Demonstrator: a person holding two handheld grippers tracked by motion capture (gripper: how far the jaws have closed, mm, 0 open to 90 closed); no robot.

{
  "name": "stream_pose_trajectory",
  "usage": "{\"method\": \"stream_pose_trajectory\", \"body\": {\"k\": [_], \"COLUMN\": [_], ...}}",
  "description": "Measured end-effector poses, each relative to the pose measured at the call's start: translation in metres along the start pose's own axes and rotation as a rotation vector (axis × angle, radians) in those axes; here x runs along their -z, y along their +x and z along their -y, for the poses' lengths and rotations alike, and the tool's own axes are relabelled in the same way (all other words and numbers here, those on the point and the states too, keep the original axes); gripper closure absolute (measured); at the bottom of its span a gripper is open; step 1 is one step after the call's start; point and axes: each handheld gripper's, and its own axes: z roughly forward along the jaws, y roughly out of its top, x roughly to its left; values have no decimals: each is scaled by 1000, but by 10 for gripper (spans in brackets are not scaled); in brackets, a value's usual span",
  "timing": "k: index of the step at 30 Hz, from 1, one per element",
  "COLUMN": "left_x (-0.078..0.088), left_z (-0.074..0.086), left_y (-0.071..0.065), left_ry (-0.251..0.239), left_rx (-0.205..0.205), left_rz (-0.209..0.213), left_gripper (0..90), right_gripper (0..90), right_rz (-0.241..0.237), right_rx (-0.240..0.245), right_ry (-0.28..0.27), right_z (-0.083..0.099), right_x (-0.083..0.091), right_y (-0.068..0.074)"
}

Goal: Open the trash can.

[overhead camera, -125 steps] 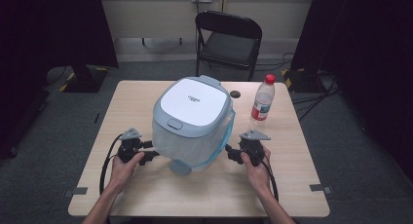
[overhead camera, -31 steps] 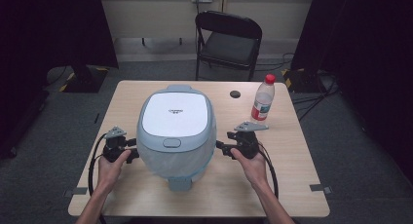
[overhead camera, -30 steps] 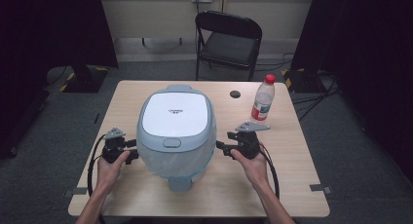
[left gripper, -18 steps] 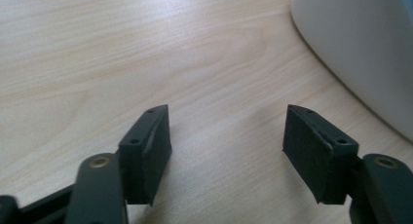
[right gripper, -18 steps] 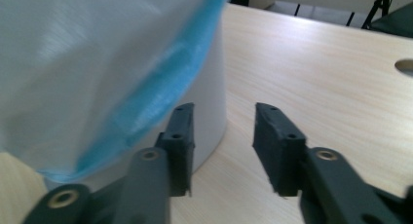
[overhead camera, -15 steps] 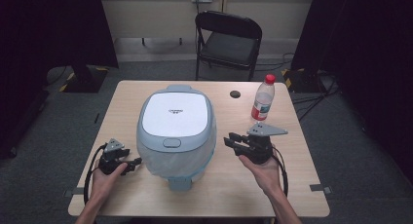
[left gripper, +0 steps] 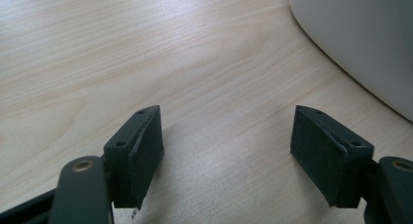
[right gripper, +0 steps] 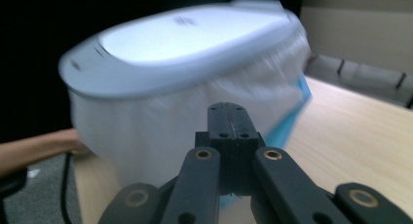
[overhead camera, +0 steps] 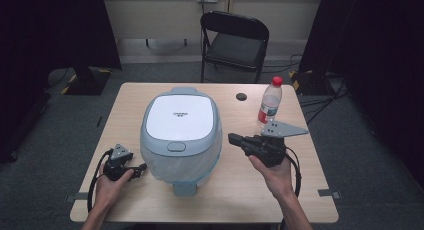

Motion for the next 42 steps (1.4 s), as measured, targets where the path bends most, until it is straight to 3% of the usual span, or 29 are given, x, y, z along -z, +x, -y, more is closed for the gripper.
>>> {"method": "stream_pose_trajectory", "body": {"k": [5,6,12,15,16,23,32,37,38,40,42], "left_x": [0,0,0,0,0,0,0,0,0,0,0], "left_z": [0,0,0,0,0,0,0,0,0,0,0], "left_y": [0,0,0,0,0,0,0,0,0,0,1], "left_ry": [1,1,1,1,0,1,1,0,0,1,1], "left_rx": [0,0,0,0,0,0,0,-1,-1,-3,-4], "left_rz": [3,3,4,4,4,4,4,5,5,6,6], "left_gripper": [269,269,269,269,269,269,269,268,268,268,268], "right_gripper": [900,900,900,900,900,900,900,900,884,772,741], "right_rz": [-71,-108,-179,-185,-207,-231,-236,-238,-232,-211,-178], "right_rx": [48,69,85,113,123,165,174,147,141,126,112], "right_ry": [-12,-4,12,24,33,63,80,34,22,7,1], "right_z": [-21,-26,-34,-38,-40,-43,-44,-40,-39,-38,-36], "right_x": [-8,-17,-45,-55,-61,-70,-72,-70,-69,-65,-59], "right_y": [19,28,47,55,60,74,74,68,66,61,54]}}
